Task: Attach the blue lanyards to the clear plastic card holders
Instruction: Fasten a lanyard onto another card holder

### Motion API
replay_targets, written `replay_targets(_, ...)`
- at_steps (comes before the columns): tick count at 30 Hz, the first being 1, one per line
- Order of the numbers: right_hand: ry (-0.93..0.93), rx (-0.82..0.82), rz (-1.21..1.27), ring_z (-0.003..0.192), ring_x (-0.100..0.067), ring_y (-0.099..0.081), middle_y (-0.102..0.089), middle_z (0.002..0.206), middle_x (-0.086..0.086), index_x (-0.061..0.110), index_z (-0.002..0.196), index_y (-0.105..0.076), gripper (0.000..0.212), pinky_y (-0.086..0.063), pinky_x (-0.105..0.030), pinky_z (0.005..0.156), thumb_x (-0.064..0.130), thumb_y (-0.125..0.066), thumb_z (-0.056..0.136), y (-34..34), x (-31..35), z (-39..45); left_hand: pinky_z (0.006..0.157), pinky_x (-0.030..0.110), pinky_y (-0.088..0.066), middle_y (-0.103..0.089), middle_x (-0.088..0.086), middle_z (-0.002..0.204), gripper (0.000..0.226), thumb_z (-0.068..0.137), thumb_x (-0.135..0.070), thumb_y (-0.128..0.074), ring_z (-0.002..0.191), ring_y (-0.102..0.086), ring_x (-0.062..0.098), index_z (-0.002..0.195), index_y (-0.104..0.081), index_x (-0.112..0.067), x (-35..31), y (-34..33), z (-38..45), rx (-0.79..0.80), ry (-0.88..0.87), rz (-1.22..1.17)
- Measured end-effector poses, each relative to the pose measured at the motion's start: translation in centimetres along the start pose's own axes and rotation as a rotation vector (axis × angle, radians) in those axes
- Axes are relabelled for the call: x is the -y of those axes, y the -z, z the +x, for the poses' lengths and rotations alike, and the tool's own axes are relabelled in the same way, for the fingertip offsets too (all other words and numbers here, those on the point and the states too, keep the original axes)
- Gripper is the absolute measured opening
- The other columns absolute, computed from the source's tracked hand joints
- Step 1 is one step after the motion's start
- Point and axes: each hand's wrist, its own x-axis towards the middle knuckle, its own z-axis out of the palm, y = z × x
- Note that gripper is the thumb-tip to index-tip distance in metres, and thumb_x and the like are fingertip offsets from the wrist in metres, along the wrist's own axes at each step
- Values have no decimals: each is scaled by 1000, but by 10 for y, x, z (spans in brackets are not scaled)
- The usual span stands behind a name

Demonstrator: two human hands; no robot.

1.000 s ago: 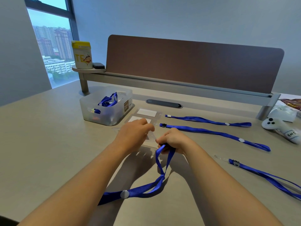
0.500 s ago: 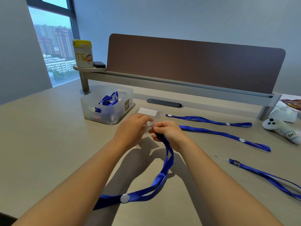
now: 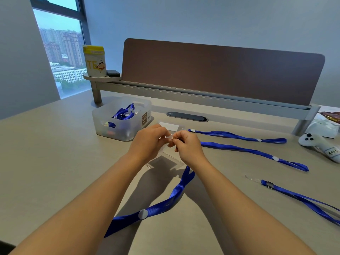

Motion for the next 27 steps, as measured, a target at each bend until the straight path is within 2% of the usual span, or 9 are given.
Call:
replay_targets(3,23,-2,-48,64,-3,-48,-59,84,-4,0,101,-61,21,-42,-17,64,7,-42,94,1,-2,0,75,28,-43,-66,20,103,25,85,-18,-53,91,-61,33,97,-64,0,0,0,0,-26,-26,2)
replay_targets(6,22,-4,-68,66,-5,-48,-59,85,-5,1,100,-61,20,-44,-23,67,8,-42,94,1,-3,0,75,33,-48,-68,21,98,23,85,-17,-54,86,-62,36,94,-65,1,2,-2,-1,-65,-65,23)
replay_targets(10,9,-7,-41,61,-5,-46,-58,76,0,0,100,-61,20,-43,-21,62,9,-44,94,0,-4,1,60,40,-55,-71,20,76,22,78,-18,-54,63,-65,36,78,-66,0,5,-5,-4,-93,-131,83)
replay_targets(12,0,-9,-26,59,-6,-46,-54,68,5,0,99,-61,20,-41,-18,59,9,-44,94,-1,-3,2,57,34,-52,-71,20,71,18,77,-16,-55,57,-64,35,74,-66,-1,7,-7,-3,-104,-123,97)
replay_targets(17,-20,-11,7,59,-6,-46,-52,64,6,-1,100,-61,20,-41,-17,60,9,-44,93,-4,-3,3,66,26,-39,-70,22,86,18,85,-12,-55,72,-62,34,85,-65,3,9,-15,-2,-155,-62,17)
replay_targets(22,-42,0,0,59,-4,-45,-51,64,5,-2,103,-60,21,-40,-16,60,10,-45,93,-6,-3,2,60,19,-36,-68,24,83,16,84,-7,-54,69,-54,25,82,-63,6,10,-21,-3,-181,-33,-71)
replay_targets(25,-41,2,-31,66,-8,-50,-52,66,4,-1,105,-60,22,-43,-21,69,10,-44,94,-6,-1,1,58,11,-31,-68,25,80,15,83,-4,-55,68,-57,30,80,-63,7,10,-23,-4,-187,-27,-79)
replay_targets(27,-36,7,-51,74,-12,-53,-56,74,-2,-1,106,-60,23,-43,-23,73,9,-44,94,-6,0,0,58,11,-31,-67,26,81,15,84,-5,-55,68,-54,27,81,-63,8,11,-24,-4,-204,-10,-89)
